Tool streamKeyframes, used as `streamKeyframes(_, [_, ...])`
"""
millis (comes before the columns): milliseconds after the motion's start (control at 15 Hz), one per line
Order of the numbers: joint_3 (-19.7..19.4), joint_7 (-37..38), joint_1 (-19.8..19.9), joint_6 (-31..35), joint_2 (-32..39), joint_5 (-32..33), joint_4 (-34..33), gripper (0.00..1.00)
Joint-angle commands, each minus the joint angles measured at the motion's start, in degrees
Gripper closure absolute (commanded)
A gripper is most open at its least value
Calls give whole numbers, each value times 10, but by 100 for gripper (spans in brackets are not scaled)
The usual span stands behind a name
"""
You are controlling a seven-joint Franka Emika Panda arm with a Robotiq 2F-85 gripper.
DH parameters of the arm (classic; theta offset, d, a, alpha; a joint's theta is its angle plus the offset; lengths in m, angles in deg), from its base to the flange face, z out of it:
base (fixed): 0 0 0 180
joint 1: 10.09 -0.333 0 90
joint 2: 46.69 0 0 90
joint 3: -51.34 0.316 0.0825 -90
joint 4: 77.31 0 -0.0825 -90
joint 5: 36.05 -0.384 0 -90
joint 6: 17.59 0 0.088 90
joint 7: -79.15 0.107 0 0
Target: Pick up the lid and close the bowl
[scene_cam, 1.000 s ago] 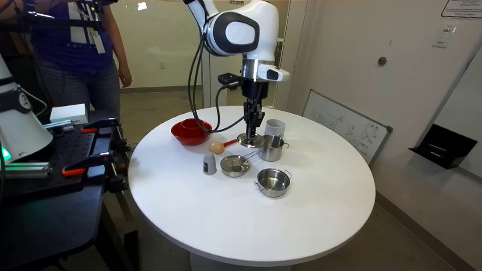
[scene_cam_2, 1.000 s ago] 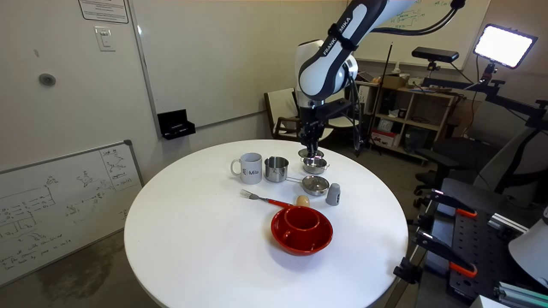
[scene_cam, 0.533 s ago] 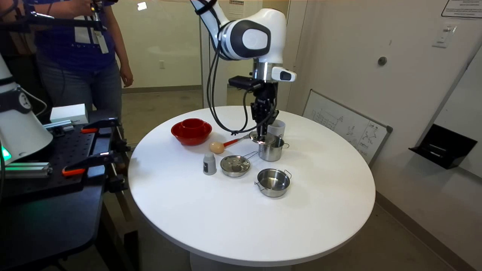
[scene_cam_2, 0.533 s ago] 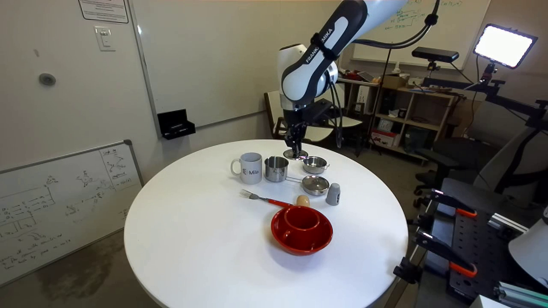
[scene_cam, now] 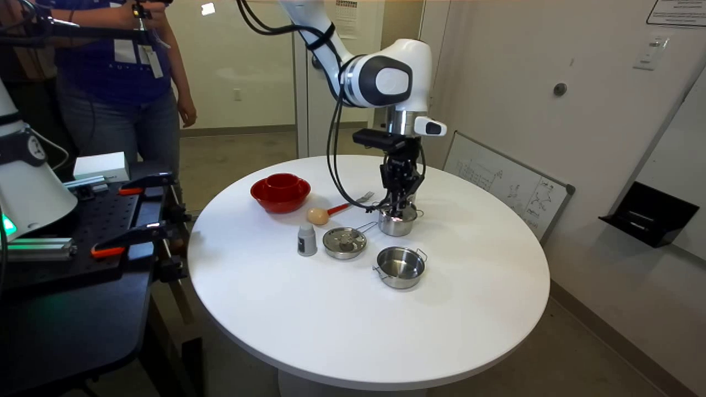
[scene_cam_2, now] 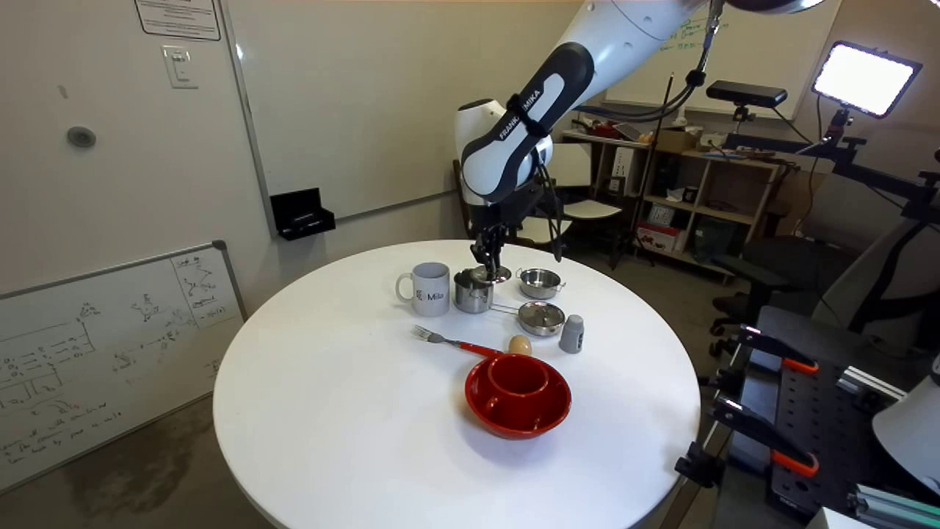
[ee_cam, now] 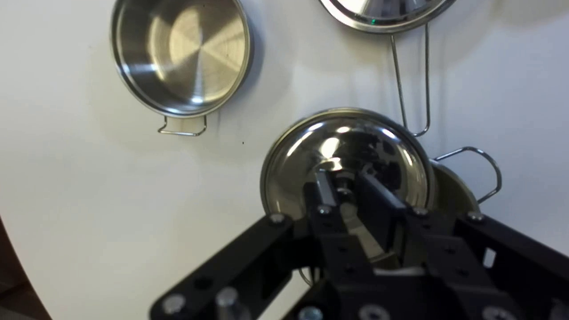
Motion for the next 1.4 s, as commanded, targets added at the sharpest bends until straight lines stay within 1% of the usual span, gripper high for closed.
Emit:
streamKeyframes(0, [11,-20,11,-44,50,11,-87,95])
streamKeyframes(267, [13,-33,13,-66,72,10,-130,95])
streamKeyframes(600, [16,-34,13,-81,82,9,-150,95])
streamKeyframes(1333, [23,-16,11,-76,59,-1,-118,95])
